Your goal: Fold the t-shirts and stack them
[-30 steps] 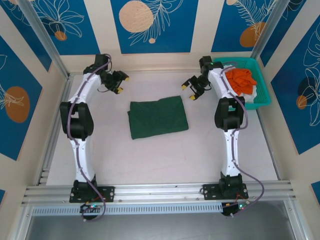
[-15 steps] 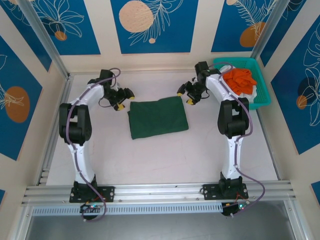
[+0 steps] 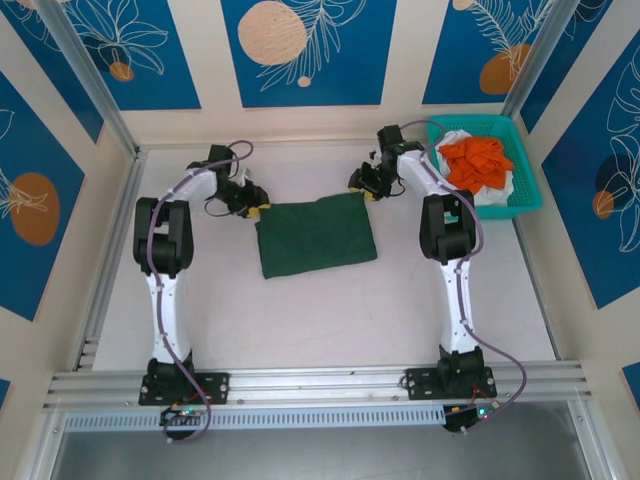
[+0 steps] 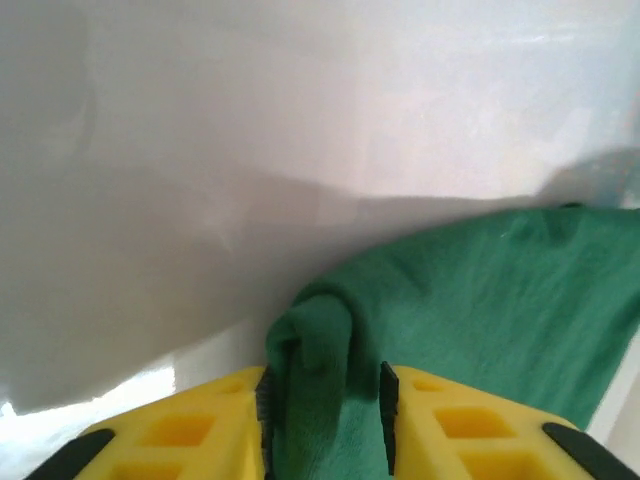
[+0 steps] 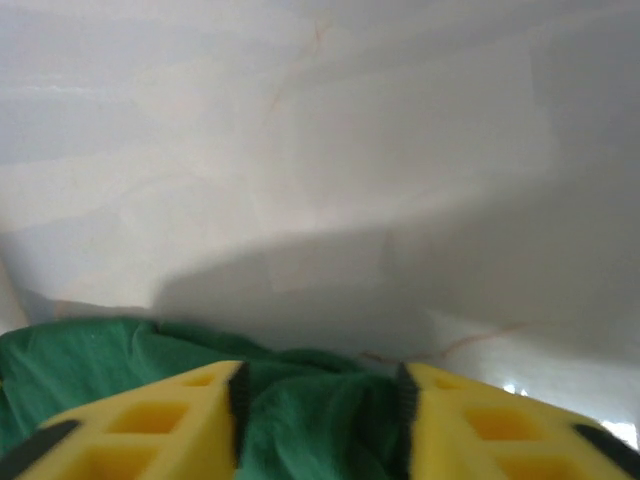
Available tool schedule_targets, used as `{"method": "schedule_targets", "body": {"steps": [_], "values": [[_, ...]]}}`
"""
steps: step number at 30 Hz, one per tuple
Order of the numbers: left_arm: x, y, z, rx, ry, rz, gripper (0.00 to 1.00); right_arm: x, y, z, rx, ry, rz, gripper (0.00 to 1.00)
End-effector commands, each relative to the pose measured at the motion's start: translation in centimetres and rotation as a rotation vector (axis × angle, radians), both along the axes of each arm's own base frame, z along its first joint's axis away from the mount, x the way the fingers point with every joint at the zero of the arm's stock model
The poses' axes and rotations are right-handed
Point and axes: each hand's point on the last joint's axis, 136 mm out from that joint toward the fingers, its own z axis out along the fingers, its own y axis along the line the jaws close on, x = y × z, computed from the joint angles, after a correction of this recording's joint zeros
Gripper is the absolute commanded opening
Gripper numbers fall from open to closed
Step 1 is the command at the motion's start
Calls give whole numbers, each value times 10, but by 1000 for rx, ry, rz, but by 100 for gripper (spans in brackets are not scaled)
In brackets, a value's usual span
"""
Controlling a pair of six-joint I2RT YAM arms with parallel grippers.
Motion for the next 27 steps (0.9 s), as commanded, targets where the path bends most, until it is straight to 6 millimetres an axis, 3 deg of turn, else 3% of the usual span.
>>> {"method": "schedule_targets", "body": {"steps": [1, 5, 8, 12, 15, 18, 21, 24, 27], "values": [[7, -12, 4, -40, -32, -39, 22, 0, 14, 5, 37, 8, 39, 33], [11, -17, 25, -67, -85, -53, 0, -1, 17, 12, 54, 7, 48, 12], [13, -18, 55, -73, -181, -66, 0, -3, 23, 32, 85, -32, 62, 0], [1, -16, 87, -79, -309, -56, 0, -5, 31, 62, 156, -102, 69, 0], [-16, -6, 97, -44, -371, -37, 0, -4, 36, 74, 188, -126, 70, 0], [-32, 6, 86, 9, -364, -15, 0, 1, 36, 69, 180, -96, 53, 0], [-44, 22, 59, 75, -285, 29, 0, 4, 33, 49, 135, -8, 6, 1], [-50, 45, 35, 129, -222, 110, 0, 8, 32, 33, 121, 57, -38, 9], [-54, 69, 22, 176, -202, 210, 0, 12, 34, 17, 134, 100, -79, 34]]}}
